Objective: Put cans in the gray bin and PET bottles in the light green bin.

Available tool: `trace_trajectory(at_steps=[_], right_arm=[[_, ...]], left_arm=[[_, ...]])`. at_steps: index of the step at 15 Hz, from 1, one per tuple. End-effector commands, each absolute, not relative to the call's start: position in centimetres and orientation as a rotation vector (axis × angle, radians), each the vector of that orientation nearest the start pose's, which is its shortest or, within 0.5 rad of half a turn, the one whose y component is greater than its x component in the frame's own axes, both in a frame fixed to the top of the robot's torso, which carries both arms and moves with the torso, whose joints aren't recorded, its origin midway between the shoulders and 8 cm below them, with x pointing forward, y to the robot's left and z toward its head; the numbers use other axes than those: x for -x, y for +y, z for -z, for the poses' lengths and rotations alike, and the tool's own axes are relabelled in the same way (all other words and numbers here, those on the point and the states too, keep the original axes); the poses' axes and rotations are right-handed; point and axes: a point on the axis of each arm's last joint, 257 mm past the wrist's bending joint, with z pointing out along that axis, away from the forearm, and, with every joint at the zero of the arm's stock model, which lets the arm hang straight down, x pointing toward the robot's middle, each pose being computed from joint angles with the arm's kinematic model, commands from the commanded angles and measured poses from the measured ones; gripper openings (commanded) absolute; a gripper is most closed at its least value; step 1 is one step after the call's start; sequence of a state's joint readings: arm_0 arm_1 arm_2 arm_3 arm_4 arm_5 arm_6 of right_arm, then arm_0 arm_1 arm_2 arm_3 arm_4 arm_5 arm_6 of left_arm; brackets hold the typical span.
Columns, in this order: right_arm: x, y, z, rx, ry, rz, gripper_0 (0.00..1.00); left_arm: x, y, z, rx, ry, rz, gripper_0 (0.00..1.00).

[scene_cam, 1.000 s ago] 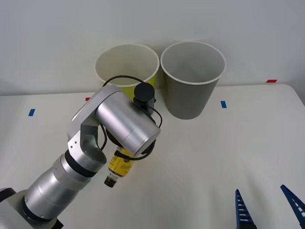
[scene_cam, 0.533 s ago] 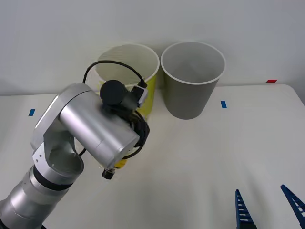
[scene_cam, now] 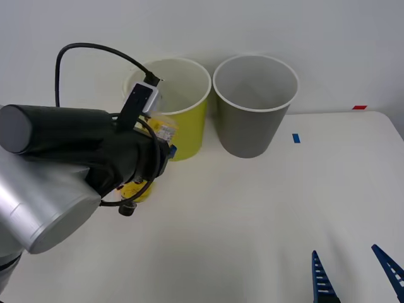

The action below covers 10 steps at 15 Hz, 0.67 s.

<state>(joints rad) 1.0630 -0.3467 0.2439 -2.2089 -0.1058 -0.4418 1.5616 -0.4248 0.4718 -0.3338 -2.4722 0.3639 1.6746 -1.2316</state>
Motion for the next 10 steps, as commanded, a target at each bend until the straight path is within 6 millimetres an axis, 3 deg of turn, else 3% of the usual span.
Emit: trace_trajectory(at_steps=[1, 10], right_arm=[[-24.7, -24.2, 21.4, 0.078, 1.576, -0.033, 1.0], [-24.7, -24.2, 21.4, 0.078, 1.576, -0.033, 1.0]], left_arm=[[-41.0, 11.0, 8.4, -0.536, 2.088, 0.176, 0.0], [-40.9, 15.5, 0.7, -0.545, 1.881, 0.226, 0.0]])
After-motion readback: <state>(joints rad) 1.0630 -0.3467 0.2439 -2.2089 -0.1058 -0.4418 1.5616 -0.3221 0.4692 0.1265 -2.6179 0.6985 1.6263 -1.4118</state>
